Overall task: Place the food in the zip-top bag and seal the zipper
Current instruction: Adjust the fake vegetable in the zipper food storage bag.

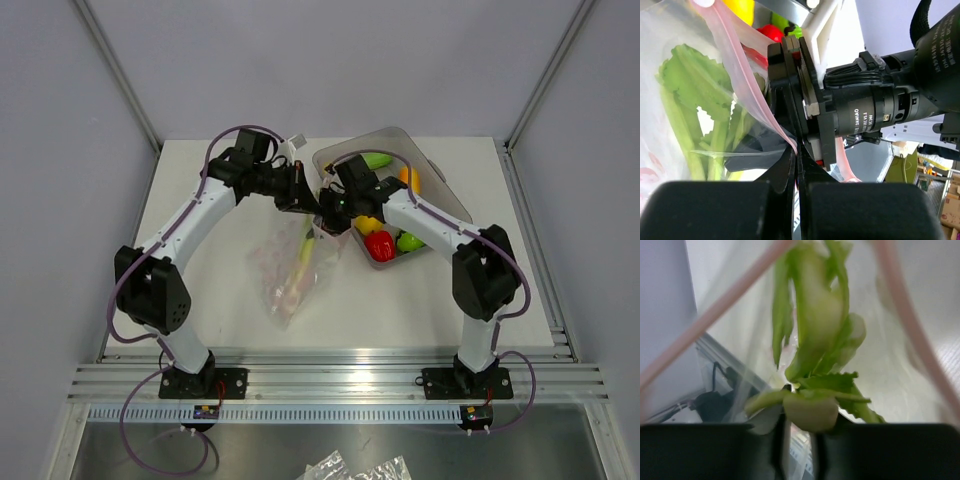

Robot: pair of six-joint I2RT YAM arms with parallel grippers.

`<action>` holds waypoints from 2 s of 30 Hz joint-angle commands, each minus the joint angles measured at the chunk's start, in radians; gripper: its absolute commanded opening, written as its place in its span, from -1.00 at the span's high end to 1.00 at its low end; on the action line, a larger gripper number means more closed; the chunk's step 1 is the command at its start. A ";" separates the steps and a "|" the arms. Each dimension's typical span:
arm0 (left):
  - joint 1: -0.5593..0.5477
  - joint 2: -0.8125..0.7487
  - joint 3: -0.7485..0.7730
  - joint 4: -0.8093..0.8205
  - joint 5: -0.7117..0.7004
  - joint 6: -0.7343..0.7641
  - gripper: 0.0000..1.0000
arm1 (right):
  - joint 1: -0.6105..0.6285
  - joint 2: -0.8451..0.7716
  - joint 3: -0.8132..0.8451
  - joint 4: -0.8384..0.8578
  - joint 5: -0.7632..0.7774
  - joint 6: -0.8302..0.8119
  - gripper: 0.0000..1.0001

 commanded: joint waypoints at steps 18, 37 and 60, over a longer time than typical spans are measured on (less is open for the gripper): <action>-0.013 -0.058 0.017 0.069 0.105 0.007 1.00 | -0.026 -0.323 0.042 -0.182 0.354 -0.099 -0.39; -0.013 -0.032 0.089 0.045 0.086 0.007 1.00 | -0.144 -0.455 -0.022 -0.130 0.555 -0.085 -0.36; -0.017 0.155 0.358 -0.092 -0.009 0.034 1.00 | -0.320 -0.064 -0.035 -0.124 0.480 -0.211 -0.62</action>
